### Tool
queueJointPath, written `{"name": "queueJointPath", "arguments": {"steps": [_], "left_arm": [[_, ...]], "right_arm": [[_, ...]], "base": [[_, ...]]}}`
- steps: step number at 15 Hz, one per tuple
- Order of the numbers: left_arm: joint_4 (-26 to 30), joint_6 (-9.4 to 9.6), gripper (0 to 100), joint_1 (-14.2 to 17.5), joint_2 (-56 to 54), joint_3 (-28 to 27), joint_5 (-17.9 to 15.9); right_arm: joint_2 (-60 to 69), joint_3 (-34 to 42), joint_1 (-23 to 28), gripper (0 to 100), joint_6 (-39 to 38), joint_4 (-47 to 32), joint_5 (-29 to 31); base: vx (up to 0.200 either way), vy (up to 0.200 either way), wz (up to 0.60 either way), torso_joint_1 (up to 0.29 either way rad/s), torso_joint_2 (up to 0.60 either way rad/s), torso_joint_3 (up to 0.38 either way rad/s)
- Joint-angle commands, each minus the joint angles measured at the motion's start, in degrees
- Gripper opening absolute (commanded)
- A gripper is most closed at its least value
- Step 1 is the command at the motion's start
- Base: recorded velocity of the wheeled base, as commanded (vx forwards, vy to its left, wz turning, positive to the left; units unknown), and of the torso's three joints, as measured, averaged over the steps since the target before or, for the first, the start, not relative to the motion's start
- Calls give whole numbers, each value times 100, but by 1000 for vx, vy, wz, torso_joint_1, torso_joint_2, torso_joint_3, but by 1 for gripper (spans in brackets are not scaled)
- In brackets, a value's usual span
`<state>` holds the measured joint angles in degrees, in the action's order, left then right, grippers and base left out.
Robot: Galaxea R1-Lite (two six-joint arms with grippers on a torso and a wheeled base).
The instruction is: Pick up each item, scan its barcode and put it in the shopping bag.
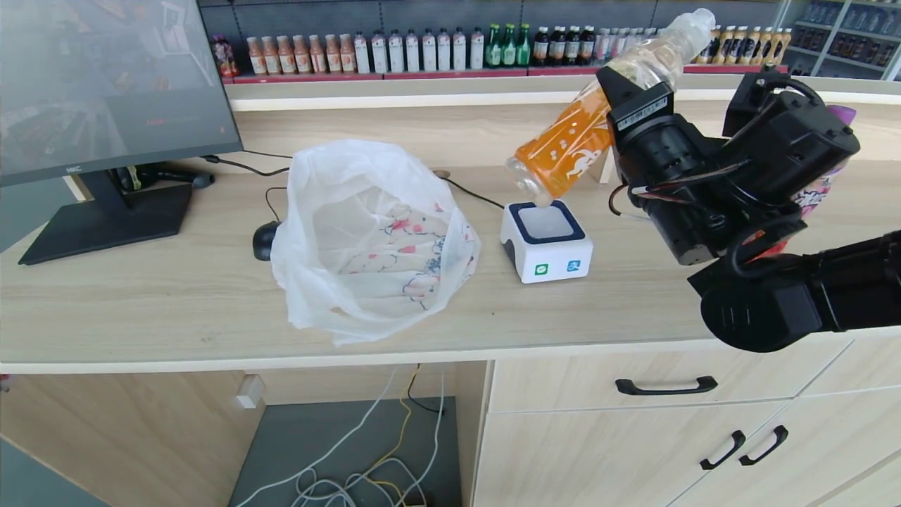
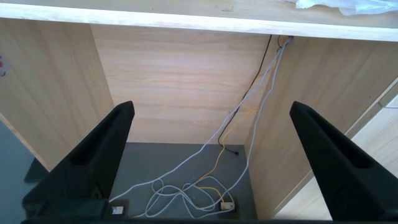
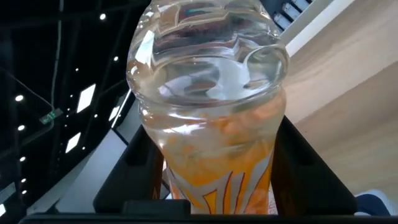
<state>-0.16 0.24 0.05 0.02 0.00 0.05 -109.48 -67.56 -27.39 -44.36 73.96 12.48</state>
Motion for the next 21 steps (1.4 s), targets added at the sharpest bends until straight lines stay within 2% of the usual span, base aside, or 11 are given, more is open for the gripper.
{"name": "queueJointPath", "arguments": {"steps": [1,5,11,21], "left_arm": [[-2,-7,100,4,-2,0,-5],[-2,2,100,4,-2,0,4],[-2,2,100,4,-2,0,-5],[7,2,100,4,-2,0,4]], "right_arm": [[-152,-29,-12,0,-125,13,44],[-451,-38,-12,0,-389,189,167],[-627,-38,269,0,-855,250,167],[-741,-82,322,0,-1048,294,167]], "base": [[0,0,0,0,0,0],[0,0,0,0,0,0],[0,0,0,0,0,0],[0,0,0,0,0,0]]}}
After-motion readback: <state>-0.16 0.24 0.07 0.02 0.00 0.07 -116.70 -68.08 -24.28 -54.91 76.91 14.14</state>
